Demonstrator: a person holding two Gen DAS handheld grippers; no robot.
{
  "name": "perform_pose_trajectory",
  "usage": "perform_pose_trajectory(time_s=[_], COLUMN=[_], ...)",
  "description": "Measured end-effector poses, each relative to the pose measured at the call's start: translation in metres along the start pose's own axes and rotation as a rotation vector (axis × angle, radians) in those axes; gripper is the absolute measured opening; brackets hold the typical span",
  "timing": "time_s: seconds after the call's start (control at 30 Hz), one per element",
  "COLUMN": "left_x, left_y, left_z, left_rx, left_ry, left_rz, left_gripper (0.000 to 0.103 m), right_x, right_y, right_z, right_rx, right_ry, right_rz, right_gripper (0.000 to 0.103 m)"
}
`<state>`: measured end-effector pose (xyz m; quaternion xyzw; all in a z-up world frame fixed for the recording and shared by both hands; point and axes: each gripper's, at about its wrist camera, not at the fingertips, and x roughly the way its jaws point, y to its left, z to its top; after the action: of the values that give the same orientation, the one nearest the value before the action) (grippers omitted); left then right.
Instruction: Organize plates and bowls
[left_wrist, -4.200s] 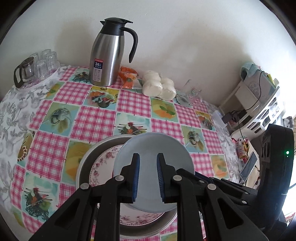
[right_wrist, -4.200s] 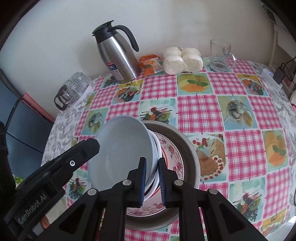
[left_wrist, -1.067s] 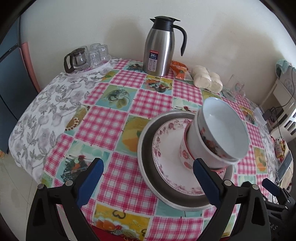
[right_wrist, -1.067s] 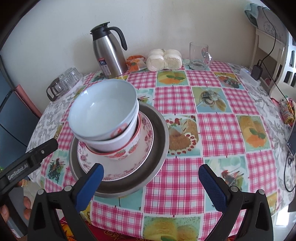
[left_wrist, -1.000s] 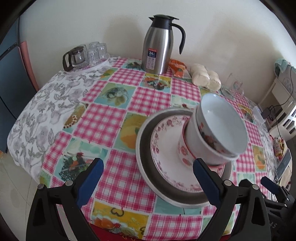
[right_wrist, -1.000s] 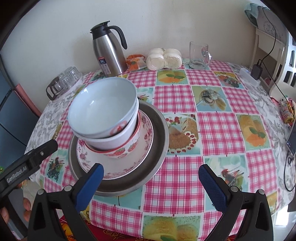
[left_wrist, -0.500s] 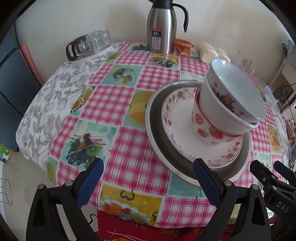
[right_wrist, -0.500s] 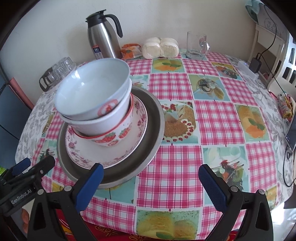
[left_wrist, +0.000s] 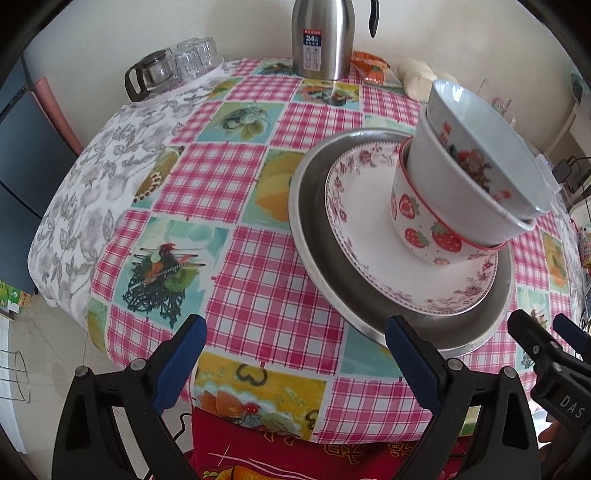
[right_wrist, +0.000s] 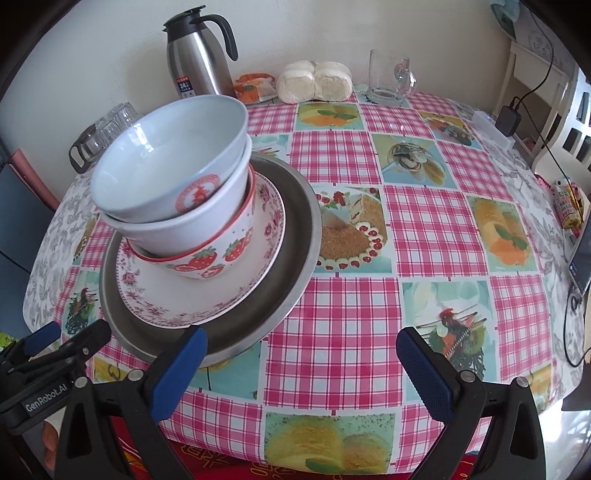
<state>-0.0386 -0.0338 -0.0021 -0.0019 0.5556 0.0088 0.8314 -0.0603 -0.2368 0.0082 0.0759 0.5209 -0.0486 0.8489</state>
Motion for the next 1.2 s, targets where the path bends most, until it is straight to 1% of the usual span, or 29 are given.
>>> perform_pose_trajectory(time_s=[0.4, 1.2], left_x=[0.0044, 0.0054], left_y=[0.0008, 0.0032], left_z=[0.0013, 0.0030], left_rx=[-0.004, -0.017], left_ry=[0.013, 0.015], left_rz=[-0.011, -0.022], left_gripper=[0.097, 0.097], right_x=[0.0066, 0.0078], right_y=[-0.0053, -0.0036], right_z=[-0.0001, -0.0004], right_rx=[0.012, 0.008], right_ry=[0.027, 0.033], right_rz=[-0.013, -0.019], right_gripper=[0.103, 0.103])
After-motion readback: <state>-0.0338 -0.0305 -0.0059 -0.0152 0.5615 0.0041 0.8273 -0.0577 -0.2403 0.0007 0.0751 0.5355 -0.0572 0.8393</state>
